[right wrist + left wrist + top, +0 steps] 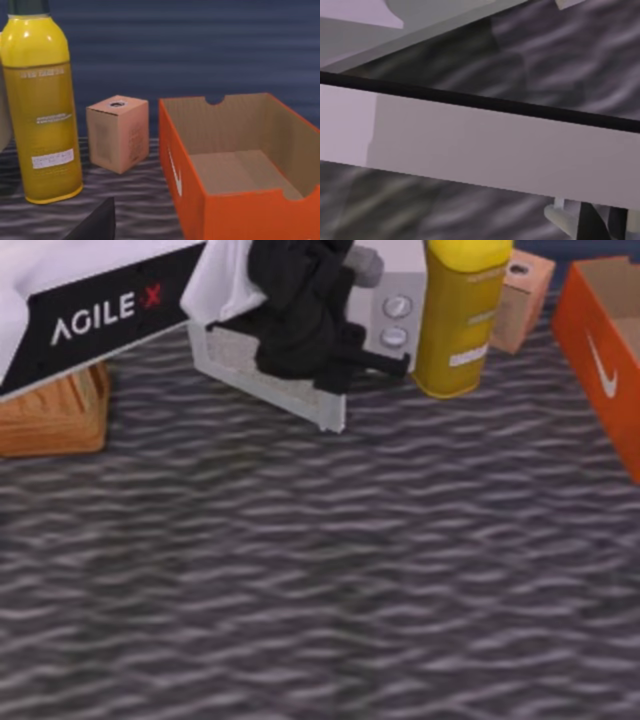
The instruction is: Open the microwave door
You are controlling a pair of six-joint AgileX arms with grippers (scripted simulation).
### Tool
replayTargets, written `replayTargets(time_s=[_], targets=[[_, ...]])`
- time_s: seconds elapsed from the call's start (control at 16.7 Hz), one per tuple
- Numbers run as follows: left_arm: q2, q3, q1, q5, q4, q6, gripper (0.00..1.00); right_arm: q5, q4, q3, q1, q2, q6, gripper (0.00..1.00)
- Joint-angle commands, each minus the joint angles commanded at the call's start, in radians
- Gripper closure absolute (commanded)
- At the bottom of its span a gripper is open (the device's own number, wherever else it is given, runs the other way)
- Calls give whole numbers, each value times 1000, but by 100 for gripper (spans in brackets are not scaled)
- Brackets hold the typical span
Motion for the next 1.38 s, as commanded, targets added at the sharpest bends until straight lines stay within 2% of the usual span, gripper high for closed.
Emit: replayTargets(time_s=[0.42, 0.84, 1.38], targets=[[2, -7, -6, 8, 1, -1, 100, 0, 0, 0, 0, 0, 0, 0], [-85, -123, 33, 74, 46, 129, 100, 0, 0, 0, 0, 0, 0, 0], [-86, -125, 33, 75, 46, 131, 100, 0, 0, 0, 0, 0, 0, 0]])
